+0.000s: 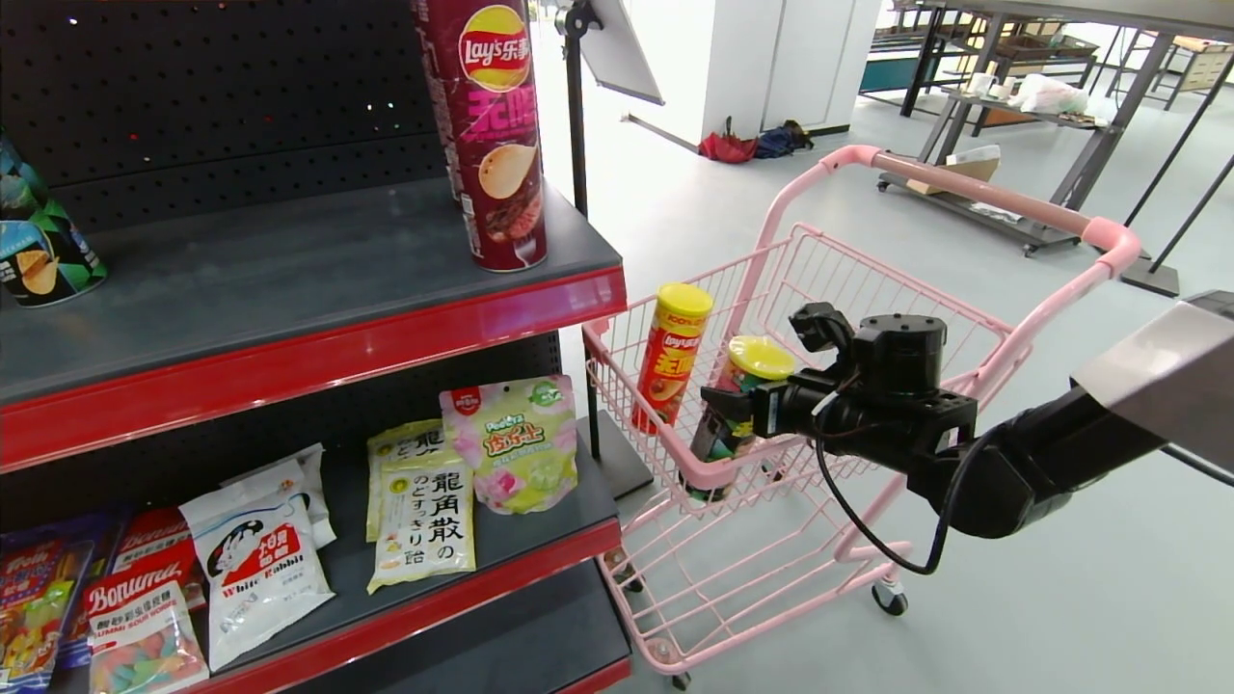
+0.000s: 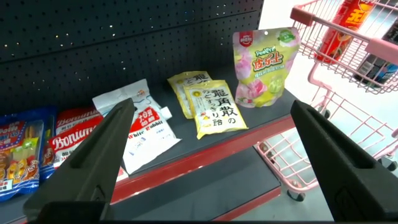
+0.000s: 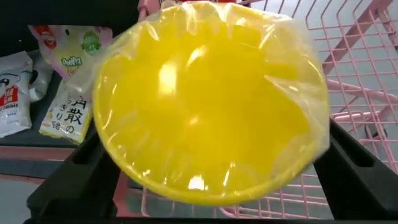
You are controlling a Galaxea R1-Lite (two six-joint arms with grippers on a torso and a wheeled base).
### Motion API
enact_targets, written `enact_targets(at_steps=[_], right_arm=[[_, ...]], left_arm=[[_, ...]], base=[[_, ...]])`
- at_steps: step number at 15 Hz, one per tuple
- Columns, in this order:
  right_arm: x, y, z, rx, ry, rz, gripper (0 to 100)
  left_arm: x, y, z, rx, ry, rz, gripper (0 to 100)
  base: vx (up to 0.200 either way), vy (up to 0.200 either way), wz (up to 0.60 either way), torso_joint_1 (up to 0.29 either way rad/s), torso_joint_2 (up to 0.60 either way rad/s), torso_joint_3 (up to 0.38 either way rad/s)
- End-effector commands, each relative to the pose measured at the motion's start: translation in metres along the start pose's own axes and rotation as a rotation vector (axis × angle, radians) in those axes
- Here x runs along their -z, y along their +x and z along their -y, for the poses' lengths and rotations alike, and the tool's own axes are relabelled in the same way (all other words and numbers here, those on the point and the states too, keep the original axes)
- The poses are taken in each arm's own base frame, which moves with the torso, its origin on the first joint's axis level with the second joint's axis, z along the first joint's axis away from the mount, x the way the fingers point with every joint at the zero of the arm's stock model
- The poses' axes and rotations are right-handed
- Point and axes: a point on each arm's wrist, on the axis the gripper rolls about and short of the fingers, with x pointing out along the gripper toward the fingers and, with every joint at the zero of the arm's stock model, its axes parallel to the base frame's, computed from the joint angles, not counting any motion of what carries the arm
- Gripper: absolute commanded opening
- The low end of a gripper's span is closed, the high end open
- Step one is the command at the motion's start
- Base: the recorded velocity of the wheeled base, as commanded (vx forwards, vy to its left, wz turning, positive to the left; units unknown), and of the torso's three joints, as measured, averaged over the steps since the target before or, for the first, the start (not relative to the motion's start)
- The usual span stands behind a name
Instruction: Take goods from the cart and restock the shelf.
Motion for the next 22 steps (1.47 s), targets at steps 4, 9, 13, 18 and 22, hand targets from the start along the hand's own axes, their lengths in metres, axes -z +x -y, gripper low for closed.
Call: enact_targets(at_steps=[4,9,13,18,22], right_arm=[[0.012,0.015,-0.001,-0.008,0.013,-0.027,100],[0.016,0.017,-0.001,-0.012,0.011,0.004,0],[-0.01,0.002,-0.005,0.022,-0.003,0.082,0],[-0.072,-0.045,-0.02,0.037,-0.047,0.263,0],[-0.118,-0.097,-0.034,0.033,-0.078,0.34,0]], left_arm=[[0.0,0.0,0.0,0.0,0.006,-0.001,100],[0.0,0.0,0.0,0.0,0.006,-0.001,100],[0.0,0.0,0.0,0.0,0.006,-0.001,100],[0.0,0.0,0.0,0.0,0.003,-0.001,100],[0.0,0.0,0.0,0.0,0.003,-0.002,100]], base=[[0.0,0.0,0.0,0.0,0.0,0.0],[0.0,0.0,0.0,0.0,0.0,0.0],[0.0,0.0,0.0,0.0,0.0,0.0],[0.0,0.0,0.0,0.0,0.0,0.0],[0.0,0.0,0.0,0.0,0.0,0.0]])
